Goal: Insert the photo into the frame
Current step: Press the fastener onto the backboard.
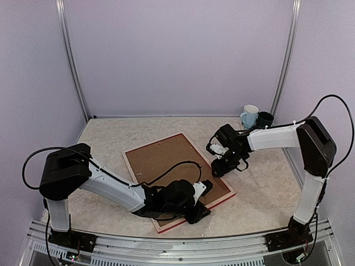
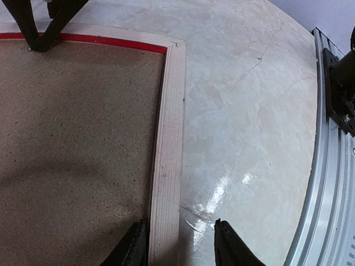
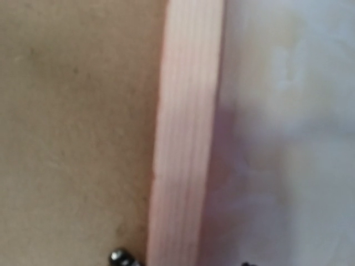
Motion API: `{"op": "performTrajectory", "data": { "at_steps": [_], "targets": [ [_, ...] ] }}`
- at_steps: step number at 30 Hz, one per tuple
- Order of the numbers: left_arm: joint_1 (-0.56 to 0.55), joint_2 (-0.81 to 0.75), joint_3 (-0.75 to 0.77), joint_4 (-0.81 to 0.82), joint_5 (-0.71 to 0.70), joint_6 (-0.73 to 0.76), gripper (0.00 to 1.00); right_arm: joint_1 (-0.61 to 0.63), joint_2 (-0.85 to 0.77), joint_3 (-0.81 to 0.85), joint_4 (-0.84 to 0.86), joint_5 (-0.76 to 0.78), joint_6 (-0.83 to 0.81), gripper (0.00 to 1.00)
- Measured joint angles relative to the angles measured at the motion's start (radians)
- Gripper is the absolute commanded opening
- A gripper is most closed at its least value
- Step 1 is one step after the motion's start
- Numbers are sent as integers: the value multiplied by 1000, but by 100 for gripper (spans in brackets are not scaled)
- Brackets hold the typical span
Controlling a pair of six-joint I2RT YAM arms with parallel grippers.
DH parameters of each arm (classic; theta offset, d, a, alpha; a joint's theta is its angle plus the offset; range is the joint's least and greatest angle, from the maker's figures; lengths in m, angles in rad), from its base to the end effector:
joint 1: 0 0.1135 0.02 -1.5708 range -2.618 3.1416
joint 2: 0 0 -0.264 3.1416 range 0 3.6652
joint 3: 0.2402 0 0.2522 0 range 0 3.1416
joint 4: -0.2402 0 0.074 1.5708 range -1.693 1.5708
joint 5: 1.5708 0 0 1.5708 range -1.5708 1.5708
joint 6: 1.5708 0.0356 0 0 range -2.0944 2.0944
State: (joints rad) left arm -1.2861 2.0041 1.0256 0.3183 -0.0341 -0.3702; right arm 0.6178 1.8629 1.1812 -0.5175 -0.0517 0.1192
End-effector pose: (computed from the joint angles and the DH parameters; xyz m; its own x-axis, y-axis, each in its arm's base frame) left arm 0.1146 -0.3873 0.1162 -0.5049 0.4378 -0.7439 0.8248 0.4987 -0.2663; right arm 0.2955 0.2122 0.1565 -0.8247 -0.4404 -0.3548 -0.4992 0.8617 0.0910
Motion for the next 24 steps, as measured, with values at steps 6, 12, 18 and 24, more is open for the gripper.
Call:
{"op": "performTrajectory", "data": {
  "at_steps": [6, 12, 18, 24],
  "targets": [
    [0, 2, -15, 42, 41, -10, 42, 1, 0, -1, 7, -11, -20, 25],
    [7, 28, 57, -30, 73, 27, 43, 1, 0, -1, 8, -17, -24, 20],
    [70, 31, 75, -60, 188, 59, 44, 1, -3, -7, 16, -17, -21, 20],
    [175, 30, 108, -107, 264, 84, 49, 1, -8, -18, 29, -17, -12, 26]
  ]
}}
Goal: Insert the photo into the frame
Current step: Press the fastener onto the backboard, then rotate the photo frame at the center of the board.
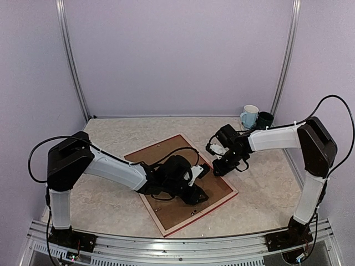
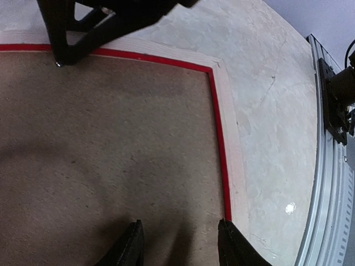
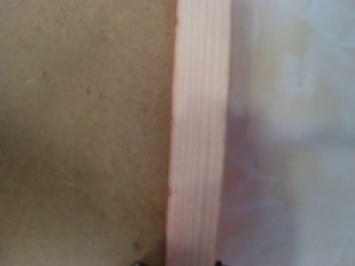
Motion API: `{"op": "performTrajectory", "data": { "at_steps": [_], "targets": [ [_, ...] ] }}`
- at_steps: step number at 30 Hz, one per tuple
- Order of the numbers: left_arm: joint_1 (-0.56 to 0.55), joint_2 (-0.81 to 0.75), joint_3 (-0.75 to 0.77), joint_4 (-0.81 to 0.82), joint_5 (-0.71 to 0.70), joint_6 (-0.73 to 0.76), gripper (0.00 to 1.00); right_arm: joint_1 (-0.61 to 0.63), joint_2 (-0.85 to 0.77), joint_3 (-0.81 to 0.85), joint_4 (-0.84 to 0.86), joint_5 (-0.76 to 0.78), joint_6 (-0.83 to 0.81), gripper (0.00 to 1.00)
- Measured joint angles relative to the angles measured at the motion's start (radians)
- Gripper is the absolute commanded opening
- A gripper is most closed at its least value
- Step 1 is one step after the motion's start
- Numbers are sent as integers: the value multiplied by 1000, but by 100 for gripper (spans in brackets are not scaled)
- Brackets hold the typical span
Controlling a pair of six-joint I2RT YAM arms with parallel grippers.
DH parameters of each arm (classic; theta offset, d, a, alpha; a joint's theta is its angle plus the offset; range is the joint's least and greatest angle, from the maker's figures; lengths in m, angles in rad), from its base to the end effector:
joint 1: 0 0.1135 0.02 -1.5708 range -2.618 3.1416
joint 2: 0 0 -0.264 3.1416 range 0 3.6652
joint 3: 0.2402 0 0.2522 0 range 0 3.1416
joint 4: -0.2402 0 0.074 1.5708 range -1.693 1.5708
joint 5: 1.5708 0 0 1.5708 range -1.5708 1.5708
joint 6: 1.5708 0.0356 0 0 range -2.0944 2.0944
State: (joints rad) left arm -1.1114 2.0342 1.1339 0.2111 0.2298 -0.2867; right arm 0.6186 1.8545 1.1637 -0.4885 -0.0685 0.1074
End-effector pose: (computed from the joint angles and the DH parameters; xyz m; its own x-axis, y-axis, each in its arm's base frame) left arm 0.1794 -0.3810 0.1259 -0.5393 0.4692 -0.6993 0.8322 0.4242 -0.3572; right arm 0.2941 0.2123 0.1559 -0.8130 -0.4474 -0.3726 -0.5156 0.8505 0.1038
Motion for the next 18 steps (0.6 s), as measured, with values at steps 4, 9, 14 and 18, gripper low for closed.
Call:
{"op": "performTrajectory", "data": {
  "at_steps": [4, 9, 14, 18],
  "targets": [
    [62, -15, 32, -57, 9, 21, 55, -1, -8, -13, 14, 2, 11, 44],
    [152, -116, 20, -130, -14, 16, 73, -12, -19, -32, 32, 1, 24, 67],
    [237, -300, -95, -133, -63, -47, 89, -44, -37, -45, 30, -17, 33, 74],
    [240, -438, -204, -128, -108, -109, 99, -74, -72, -55, 43, -44, 45, 78]
  ]
}}
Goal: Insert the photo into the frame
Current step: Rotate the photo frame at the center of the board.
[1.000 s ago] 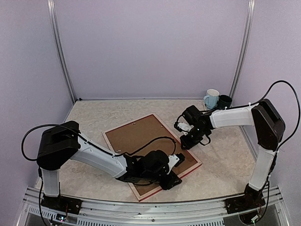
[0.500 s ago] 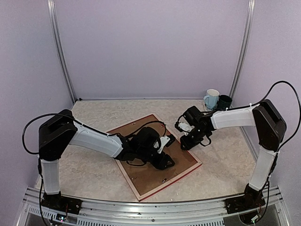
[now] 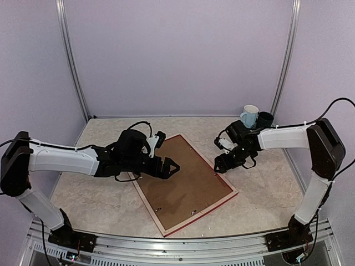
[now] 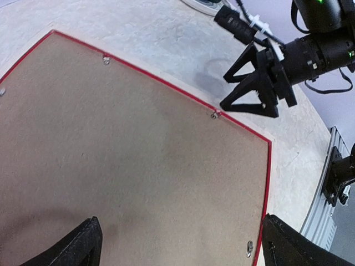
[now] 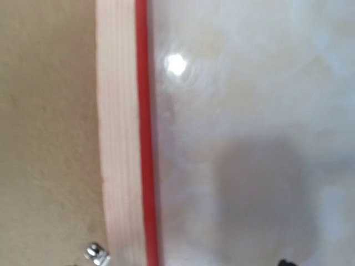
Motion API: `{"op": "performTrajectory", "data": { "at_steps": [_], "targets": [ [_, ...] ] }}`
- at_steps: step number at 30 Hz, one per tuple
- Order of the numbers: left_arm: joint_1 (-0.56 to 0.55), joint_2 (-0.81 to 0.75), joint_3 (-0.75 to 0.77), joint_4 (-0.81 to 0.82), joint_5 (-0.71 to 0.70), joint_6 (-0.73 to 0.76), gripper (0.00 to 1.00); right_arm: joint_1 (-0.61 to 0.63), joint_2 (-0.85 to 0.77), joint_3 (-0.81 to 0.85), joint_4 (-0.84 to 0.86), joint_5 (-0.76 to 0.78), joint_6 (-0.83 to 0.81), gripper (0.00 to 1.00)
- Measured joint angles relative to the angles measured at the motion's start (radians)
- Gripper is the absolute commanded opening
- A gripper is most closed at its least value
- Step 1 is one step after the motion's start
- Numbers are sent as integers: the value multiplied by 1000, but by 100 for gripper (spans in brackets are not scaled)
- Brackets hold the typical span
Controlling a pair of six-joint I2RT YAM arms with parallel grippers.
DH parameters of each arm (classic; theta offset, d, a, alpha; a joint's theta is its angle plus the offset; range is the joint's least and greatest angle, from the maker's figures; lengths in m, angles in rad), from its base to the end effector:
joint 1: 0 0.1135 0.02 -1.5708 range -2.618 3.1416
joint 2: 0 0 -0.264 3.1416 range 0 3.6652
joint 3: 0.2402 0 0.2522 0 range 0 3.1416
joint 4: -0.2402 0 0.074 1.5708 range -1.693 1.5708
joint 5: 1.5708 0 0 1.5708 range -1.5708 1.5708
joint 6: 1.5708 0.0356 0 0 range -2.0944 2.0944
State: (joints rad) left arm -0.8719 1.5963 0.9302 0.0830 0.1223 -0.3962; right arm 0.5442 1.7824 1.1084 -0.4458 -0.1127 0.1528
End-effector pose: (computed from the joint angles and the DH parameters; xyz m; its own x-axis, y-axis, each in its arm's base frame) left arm 0.2204 -0.2690 0.2130 -0.6453 0.1725 -0.7442 0.6247 0.6798 -0.3841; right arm 0.2990 0.1856 0.1672 -0.8457 -0.3350 -0.4154 -0.4327 0.8861 0.1664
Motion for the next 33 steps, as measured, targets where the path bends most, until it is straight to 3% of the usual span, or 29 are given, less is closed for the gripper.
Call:
{"op": "performTrajectory", "data": {
  "at_steps": [7, 15, 24, 33],
  "targets": [
    [-4, -224, -247, -13, -133, -163, 99, -42, -63, -64, 87, -64, 35, 80],
    [20, -365, -424, -18, -240, -338, 99, -56, -81, -158, 223, -189, 98, 81],
    [82, -372, -473, 31, -260, -456, 99, -56, -81, -230, 327, -301, 145, 80],
    [122, -247, -481, 150, -204, -502, 97, -56, -81, -278, 374, -344, 155, 80]
  ]
}}
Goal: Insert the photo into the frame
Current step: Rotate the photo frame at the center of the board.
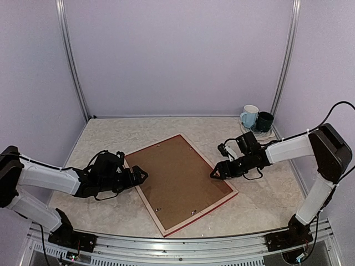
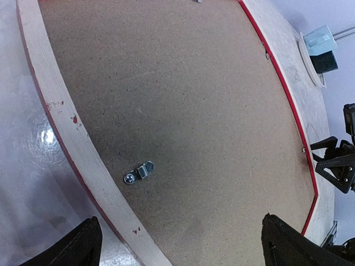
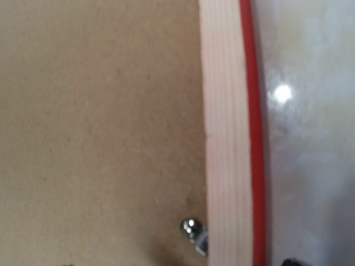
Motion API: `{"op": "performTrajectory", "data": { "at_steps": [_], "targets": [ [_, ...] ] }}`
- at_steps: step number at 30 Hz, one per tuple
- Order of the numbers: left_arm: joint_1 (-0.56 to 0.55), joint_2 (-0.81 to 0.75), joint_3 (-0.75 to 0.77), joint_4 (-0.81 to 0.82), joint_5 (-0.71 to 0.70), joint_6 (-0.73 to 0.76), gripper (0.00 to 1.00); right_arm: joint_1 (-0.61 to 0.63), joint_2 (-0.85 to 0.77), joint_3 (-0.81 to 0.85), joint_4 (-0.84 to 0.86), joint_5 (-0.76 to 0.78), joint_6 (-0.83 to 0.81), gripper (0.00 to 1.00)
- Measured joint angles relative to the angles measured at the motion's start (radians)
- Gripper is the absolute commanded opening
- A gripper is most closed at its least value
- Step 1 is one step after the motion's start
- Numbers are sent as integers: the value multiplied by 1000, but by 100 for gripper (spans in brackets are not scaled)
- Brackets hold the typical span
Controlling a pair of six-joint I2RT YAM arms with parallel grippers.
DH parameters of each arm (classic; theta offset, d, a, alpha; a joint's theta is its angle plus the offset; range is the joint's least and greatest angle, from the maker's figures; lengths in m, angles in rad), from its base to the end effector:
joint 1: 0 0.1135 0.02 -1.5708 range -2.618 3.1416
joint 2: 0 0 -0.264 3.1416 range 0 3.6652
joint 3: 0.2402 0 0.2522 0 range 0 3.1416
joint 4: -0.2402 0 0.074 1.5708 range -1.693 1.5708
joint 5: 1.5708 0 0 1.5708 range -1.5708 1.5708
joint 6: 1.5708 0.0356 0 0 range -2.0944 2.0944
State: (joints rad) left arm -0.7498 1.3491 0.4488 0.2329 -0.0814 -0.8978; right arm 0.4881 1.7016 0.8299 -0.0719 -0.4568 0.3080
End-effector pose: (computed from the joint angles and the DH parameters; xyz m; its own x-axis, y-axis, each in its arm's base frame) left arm 0.1829 -0.1663 0.1486 -0.7769 -0.3415 -0.5289 0.0401 0.8116 -0.5828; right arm 0.2754 0.1640 0.1406 -0.8784 -0.1583 -0.4510 -0.4021 0.7548 0.5182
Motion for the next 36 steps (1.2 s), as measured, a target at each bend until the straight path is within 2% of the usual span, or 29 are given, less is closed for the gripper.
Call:
{"op": "performTrajectory", "data": {
  "at_steps": [8, 14, 28, 36],
  "targets": [
    [19, 141, 40, 64, 52, 5, 94, 1, -24, -44, 27, -12, 1, 80],
    [43, 238, 137, 62, 60, 37, 92, 5, -69, -92, 33, 4, 5, 80],
    [116, 506, 480, -42, 91, 174, 89, 73, -218, -237, 39, 57, 63, 80],
    [146, 546, 606, -144, 126, 253, 92, 108, -311, -274, -13, 84, 80, 80]
  ]
}}
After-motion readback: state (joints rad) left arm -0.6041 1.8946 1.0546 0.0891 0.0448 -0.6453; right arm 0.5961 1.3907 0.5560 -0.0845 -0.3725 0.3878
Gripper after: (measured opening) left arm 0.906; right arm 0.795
